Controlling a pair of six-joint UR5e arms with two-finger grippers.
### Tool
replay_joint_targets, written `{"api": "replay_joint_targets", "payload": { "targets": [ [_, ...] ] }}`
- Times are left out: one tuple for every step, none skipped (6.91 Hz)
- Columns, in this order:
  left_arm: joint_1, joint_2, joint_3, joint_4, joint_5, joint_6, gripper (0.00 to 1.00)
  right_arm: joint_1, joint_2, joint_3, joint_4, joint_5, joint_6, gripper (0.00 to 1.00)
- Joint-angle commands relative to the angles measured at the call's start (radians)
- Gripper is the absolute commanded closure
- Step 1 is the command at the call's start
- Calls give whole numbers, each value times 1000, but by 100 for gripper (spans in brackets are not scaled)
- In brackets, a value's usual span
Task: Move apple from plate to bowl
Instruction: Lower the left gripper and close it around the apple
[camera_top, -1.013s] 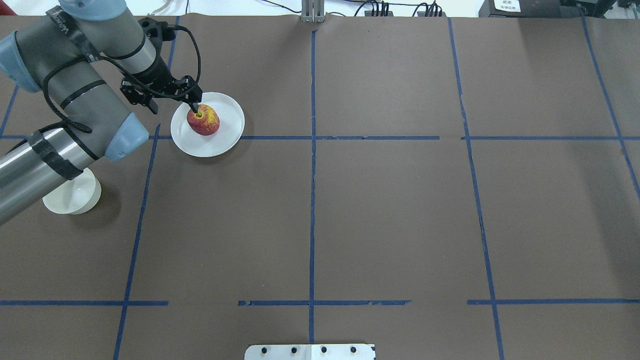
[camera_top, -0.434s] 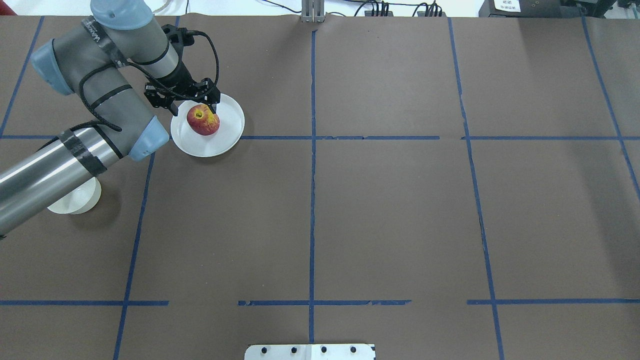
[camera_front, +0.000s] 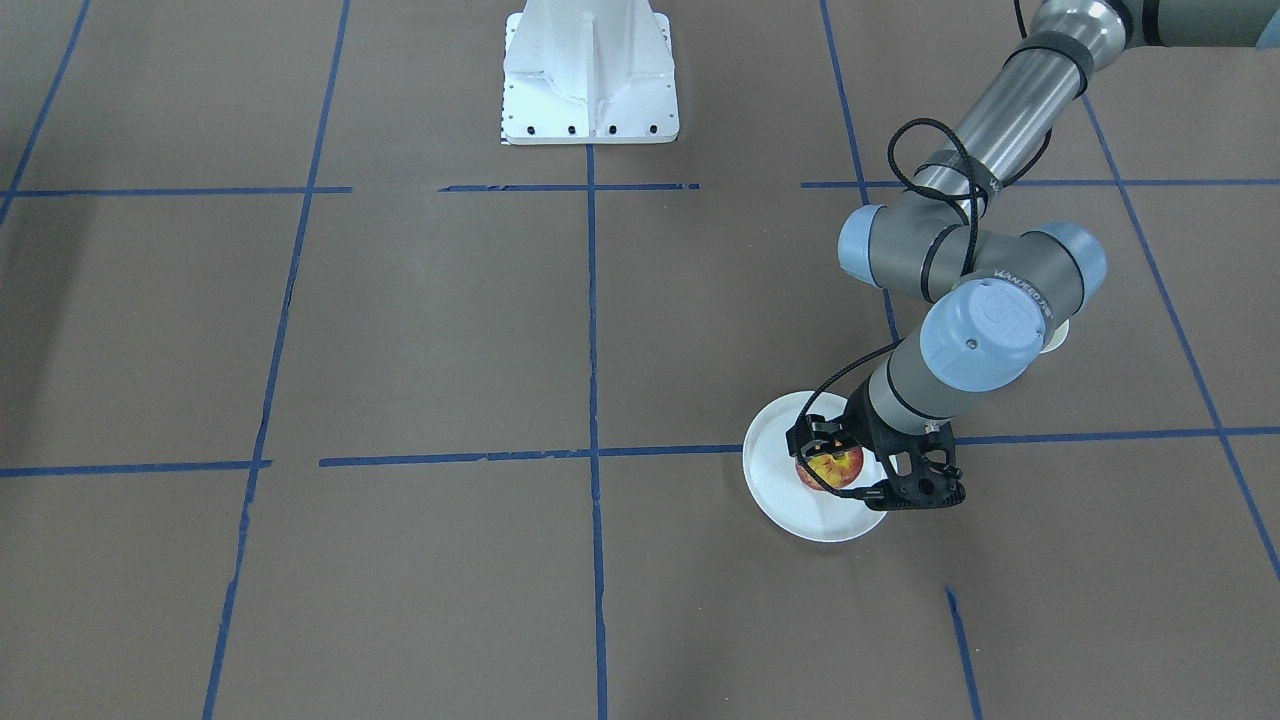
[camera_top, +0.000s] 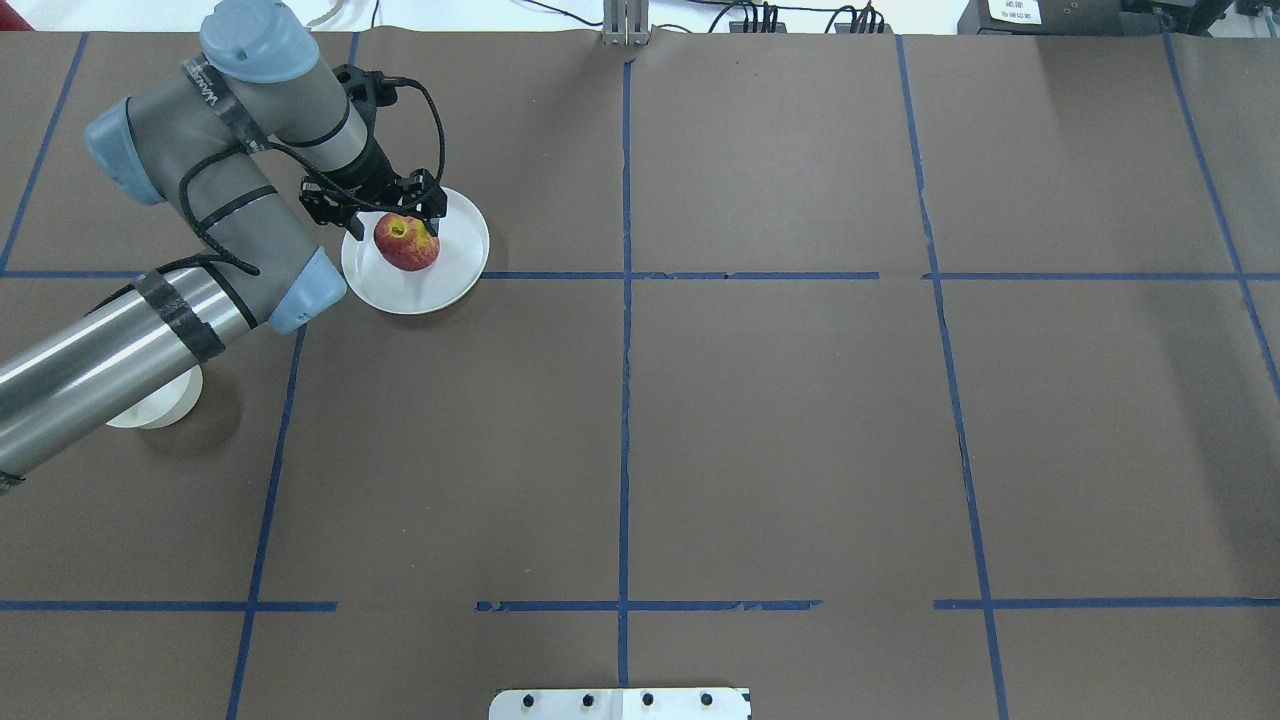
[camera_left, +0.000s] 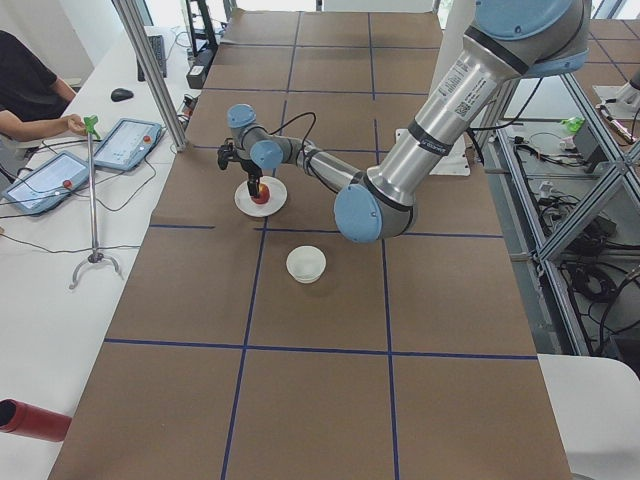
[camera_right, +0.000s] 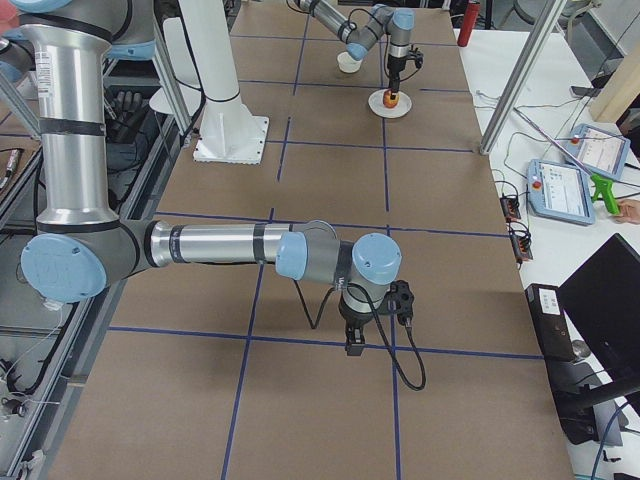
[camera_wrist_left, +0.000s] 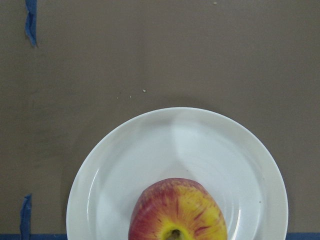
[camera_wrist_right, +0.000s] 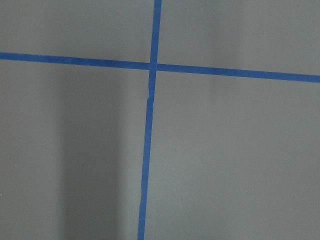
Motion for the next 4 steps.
{"api": "replay_joint_targets", "payload": {
  "targets": [
    [16,1,15,-23,3,-4,0,0,0,0,0,0,0,0],
    [24,2,34,-49,3,-6,0,0,0,0,0,0,0,0],
    [27,2,40,-59,3,-6,0,0,0,0,0,0,0,0],
    [27,2,40,-60,3,-4,1,0,0,0,0,0,0,0]
  ]
}}
